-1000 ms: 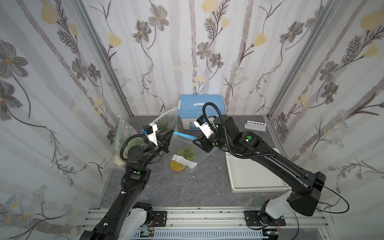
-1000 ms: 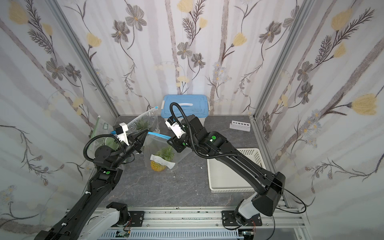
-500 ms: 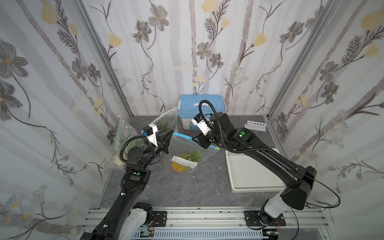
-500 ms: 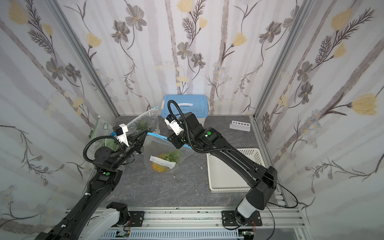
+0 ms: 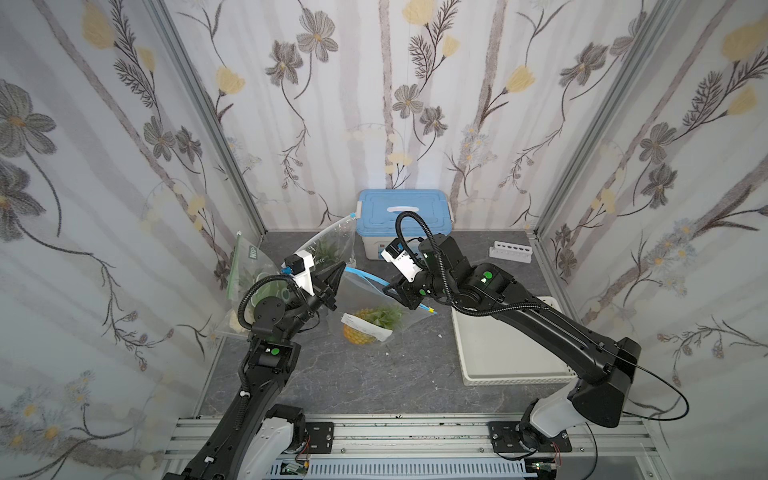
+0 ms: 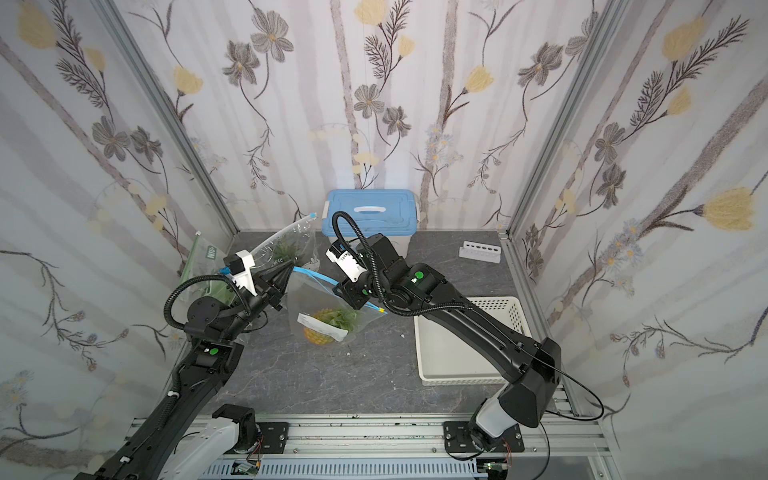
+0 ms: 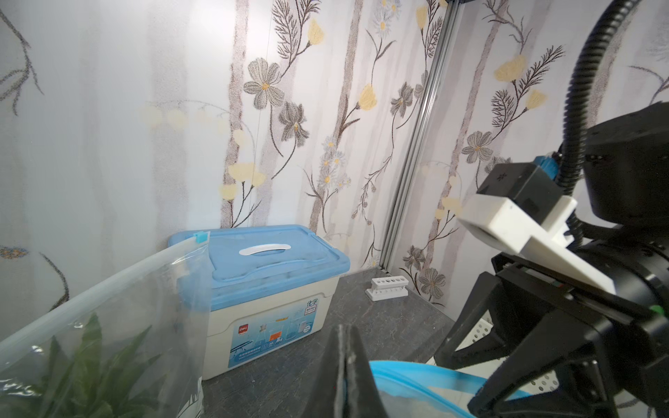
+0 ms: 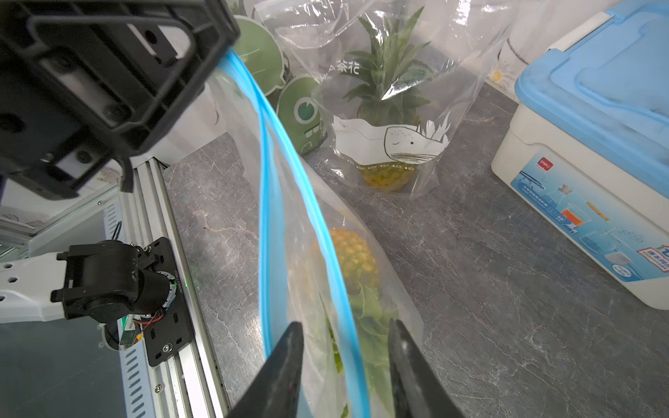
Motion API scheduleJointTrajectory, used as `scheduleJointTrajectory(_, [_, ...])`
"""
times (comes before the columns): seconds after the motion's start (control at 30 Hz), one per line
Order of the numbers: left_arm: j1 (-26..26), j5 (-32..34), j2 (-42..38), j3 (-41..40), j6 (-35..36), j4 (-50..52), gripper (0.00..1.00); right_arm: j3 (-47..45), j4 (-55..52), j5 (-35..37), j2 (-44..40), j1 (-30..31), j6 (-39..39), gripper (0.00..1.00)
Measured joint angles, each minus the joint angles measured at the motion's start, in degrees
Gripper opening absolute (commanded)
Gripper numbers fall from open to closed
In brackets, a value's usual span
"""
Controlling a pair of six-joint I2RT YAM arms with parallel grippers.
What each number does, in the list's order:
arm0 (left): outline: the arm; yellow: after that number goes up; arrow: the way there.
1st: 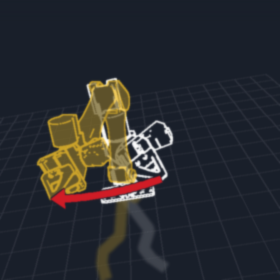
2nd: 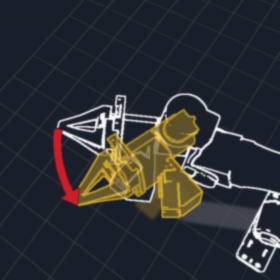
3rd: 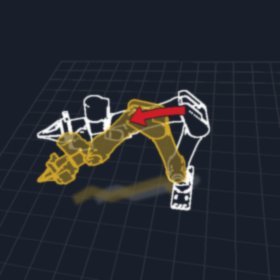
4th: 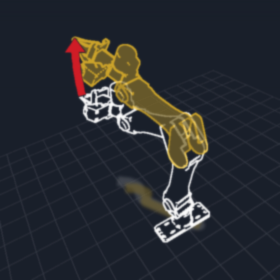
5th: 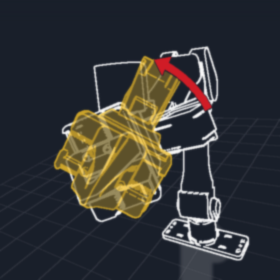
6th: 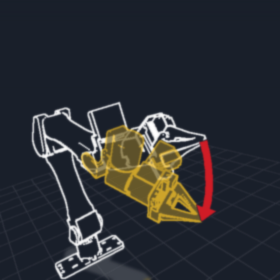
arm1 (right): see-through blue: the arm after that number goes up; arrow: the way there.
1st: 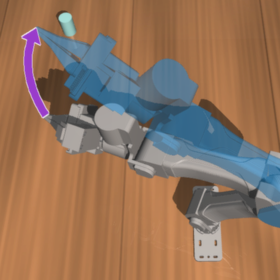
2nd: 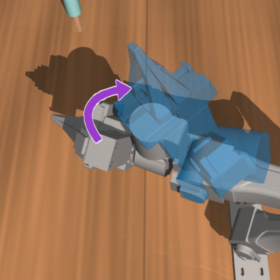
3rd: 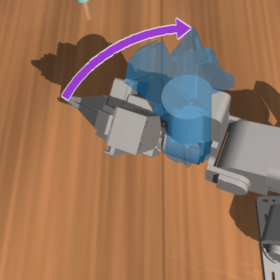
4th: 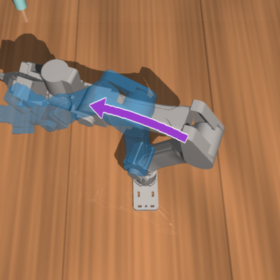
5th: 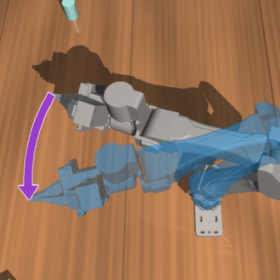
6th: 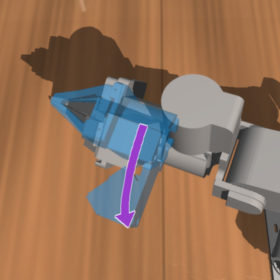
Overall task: Open the zip-top bag and take out the pineapple
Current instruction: Open the zipper of the food storage bag at the center of the board.
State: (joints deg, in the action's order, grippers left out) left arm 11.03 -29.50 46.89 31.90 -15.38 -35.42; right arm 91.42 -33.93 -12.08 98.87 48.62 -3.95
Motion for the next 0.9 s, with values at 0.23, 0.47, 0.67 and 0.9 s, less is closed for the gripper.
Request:
scheduleJointTrajectory(0.23, [0.0, 0.6, -0.6, -0.1, 0.3, 0.9, 0.00, 0.1, 0.0, -1.2, 2.3, 0.0, 0.4, 0.00])
scheduleJointTrajectory(0.47, [0.0, 1.4, -0.1, 5.1, -2.0, 9.4, 0.44, 3.9, -0.2, -0.2, 0.1, 0.0, -0.8, 0.00])
scheduleJointTrajectory(0.67, [0.2, -0.3, -1.5, 12.7, -11.1, 20.3, 0.50, 9.3, -2.8, 2.2, 2.2, 0.9, -2.7, 0.00])
scheduleJointTrajectory(0.9, [6.1, -3.4, -1.6, 17.1, -18.8, 33.0, 0.51, 11.5, -3.1, 3.3, 4.7, 1.0, -4.6, 0.00])
